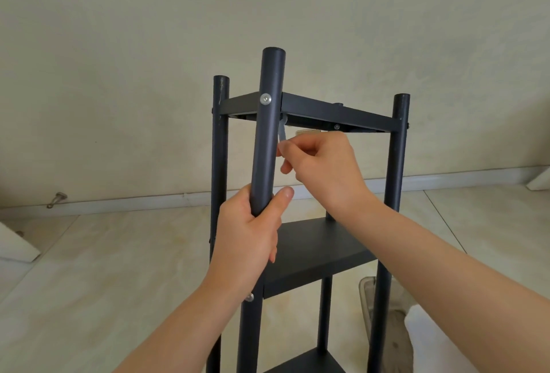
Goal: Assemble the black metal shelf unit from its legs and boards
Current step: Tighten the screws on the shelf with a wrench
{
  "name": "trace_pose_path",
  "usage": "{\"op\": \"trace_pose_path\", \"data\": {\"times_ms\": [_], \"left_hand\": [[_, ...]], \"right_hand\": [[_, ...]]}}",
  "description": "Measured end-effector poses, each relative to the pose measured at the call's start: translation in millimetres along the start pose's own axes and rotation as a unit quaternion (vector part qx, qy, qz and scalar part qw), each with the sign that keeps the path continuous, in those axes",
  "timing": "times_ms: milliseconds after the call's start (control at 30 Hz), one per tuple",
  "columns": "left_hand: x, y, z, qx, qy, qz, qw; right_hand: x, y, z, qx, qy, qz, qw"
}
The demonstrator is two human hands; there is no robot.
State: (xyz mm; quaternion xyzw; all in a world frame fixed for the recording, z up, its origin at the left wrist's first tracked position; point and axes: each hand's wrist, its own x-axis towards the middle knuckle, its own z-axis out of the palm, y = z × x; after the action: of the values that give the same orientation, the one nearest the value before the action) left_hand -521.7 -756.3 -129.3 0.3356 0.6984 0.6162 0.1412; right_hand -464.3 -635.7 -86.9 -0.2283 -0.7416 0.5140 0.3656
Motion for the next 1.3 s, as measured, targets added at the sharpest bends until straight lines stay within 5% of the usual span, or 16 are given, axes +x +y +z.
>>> {"op": "trace_pose_path", "data": {"times_ms": [733, 1300], "left_hand": [[3.9, -1.4, -10.5, -0.017, -0.004, -0.007, 1.0], [9.6, -8.2, -16.8, -0.011, -0.018, 0.008, 1.0]], "right_hand": [[12.6, -3.6, 14.1, -0.01, 0.007, -0.072, 0.997], [19.1, 6.1, 49.8, 0.008, 0.107, -0.101, 0.989]]}}
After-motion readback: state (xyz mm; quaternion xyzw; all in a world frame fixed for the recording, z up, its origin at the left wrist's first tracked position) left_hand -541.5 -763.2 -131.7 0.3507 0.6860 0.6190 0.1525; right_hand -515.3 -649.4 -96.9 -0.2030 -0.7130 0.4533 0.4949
